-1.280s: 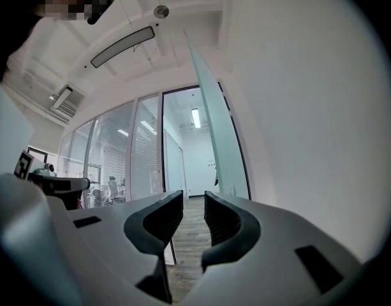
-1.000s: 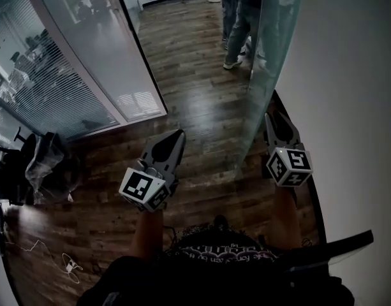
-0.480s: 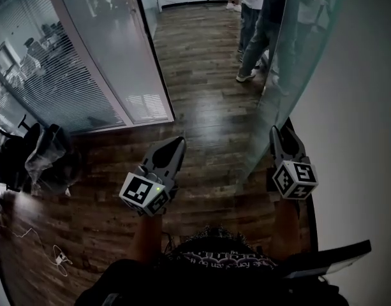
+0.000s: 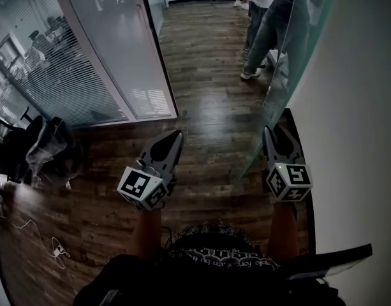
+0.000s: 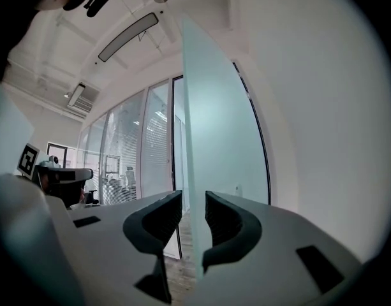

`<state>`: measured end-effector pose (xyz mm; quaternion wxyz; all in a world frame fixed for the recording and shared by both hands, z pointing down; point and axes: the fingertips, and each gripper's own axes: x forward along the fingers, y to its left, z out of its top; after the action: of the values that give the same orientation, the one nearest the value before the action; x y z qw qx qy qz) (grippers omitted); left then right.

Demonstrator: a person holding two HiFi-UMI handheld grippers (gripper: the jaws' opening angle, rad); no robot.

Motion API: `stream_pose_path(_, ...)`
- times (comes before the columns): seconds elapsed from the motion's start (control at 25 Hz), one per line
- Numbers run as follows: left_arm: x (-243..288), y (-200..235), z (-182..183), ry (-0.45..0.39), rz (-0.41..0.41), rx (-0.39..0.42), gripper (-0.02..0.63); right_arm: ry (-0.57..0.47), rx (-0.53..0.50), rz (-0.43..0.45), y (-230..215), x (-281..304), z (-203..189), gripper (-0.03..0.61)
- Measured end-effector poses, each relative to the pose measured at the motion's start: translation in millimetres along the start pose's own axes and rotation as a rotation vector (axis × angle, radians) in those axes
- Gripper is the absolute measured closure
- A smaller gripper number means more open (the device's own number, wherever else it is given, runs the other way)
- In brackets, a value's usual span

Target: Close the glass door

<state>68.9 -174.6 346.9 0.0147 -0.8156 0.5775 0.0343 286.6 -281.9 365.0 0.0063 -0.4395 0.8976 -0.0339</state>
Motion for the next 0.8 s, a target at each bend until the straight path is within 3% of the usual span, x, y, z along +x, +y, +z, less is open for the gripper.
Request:
stream_pose_path(0.28, -11, 14, 3, -0.003, 0.056, 0.031, 0.618, 0.005, -0.009, 0.048, 15, 19, -1, 0.483)
stream_pose_path(0.8, -23, 65, 0, -0.002, 0.145, 0.007, 0.618, 0.022, -0.043, 0.143, 60, 78, -2, 0.483)
